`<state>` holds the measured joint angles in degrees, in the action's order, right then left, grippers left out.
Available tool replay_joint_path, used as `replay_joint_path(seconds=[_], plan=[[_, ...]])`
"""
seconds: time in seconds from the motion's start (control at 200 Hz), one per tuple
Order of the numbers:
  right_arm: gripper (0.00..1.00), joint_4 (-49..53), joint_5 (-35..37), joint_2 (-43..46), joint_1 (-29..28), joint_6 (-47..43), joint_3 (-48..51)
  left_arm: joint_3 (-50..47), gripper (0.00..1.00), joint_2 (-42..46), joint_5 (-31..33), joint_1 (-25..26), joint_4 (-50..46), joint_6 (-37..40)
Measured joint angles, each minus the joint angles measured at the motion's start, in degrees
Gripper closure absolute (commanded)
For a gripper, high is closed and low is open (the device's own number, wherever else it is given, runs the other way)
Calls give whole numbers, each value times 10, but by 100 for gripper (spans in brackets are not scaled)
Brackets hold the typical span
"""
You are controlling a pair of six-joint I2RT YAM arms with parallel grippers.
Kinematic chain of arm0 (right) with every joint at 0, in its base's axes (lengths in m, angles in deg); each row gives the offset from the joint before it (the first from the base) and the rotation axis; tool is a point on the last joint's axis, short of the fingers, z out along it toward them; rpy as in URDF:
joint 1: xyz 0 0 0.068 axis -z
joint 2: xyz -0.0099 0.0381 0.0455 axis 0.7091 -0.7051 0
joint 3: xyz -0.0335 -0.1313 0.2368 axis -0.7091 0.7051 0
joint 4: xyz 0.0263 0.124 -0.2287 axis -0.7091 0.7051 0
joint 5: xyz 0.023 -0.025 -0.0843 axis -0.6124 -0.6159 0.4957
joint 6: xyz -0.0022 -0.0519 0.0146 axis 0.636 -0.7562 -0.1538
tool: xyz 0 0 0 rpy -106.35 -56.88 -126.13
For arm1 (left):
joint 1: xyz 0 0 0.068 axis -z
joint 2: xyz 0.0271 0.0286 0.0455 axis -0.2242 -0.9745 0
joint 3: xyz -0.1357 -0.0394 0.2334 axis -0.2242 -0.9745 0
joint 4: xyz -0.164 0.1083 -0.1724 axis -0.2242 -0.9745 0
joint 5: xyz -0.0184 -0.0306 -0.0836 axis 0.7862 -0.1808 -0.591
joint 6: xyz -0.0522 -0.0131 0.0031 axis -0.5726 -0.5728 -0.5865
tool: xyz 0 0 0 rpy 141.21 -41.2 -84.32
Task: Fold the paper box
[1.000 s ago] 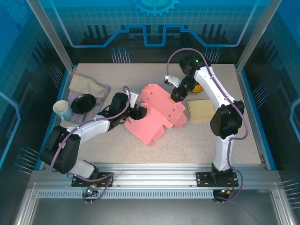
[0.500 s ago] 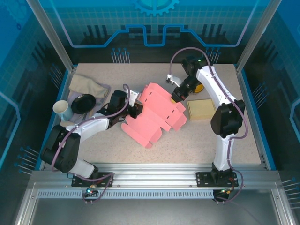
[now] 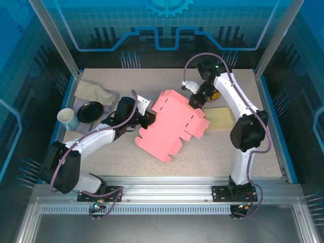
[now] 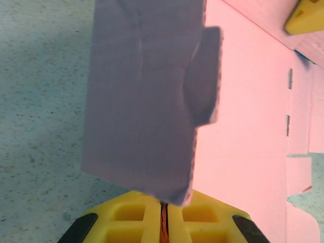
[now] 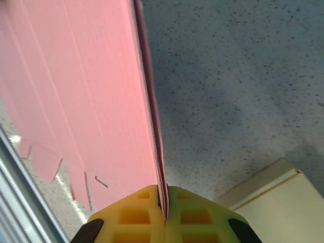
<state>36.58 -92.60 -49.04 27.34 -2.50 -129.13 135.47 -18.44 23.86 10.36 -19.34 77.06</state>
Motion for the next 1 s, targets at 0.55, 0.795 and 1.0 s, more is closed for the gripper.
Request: replay_joint_path(seconds=[0.55, 0.795, 1.0], plan=[[100, -9, 68, -106, -59, -83, -49, -72, 39, 7, 22, 26, -25, -59], [100, 16, 88, -217, -57, -97, -111, -74, 40, -12, 96, 28, -27, -54], [100, 22, 105, -264, -53, -98, -140, -74, 41, -41, 78, 28, -17, -53]])
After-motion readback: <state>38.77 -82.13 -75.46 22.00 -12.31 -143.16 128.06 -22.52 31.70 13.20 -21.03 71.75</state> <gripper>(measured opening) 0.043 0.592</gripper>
